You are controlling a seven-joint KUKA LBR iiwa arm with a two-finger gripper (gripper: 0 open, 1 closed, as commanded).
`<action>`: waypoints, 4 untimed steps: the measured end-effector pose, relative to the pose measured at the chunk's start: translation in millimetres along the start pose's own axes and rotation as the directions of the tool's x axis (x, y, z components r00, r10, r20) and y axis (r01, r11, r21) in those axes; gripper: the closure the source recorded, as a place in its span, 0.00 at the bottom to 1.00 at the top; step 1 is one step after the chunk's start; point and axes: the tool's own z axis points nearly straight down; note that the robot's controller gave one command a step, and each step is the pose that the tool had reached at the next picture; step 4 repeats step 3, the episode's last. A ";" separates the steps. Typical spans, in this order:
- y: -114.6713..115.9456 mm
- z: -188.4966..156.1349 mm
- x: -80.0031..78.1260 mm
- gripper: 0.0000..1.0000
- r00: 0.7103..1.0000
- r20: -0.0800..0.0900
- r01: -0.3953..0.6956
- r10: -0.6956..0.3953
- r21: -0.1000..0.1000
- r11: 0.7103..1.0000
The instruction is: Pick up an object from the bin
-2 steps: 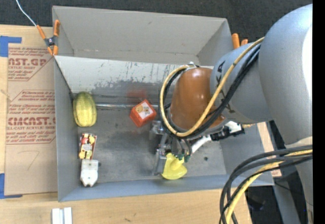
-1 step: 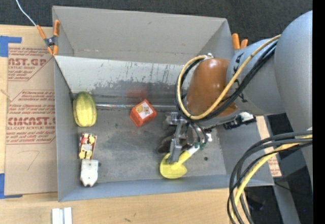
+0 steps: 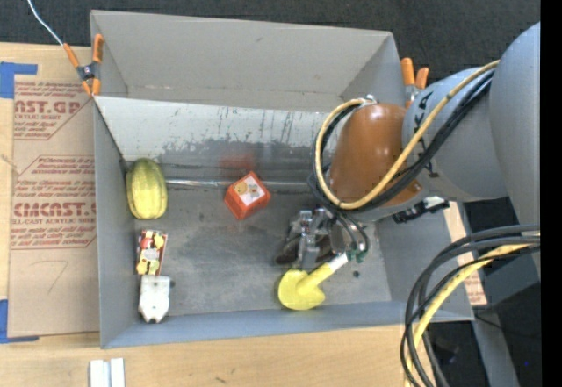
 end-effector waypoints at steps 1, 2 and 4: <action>0.0 0.0 0.0 1.00 1.000 0.000 0.000 0.000 0.000 1.000; 3.2 -83.2 -9.3 1.00 1.000 -0.004 -0.002 0.002 0.000 1.000; 0.7 -128.3 -8.8 1.00 1.000 0.006 -0.006 0.006 0.000 1.000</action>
Offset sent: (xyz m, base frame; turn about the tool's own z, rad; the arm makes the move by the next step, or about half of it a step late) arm 0.0161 0.0044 0.1371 0.0038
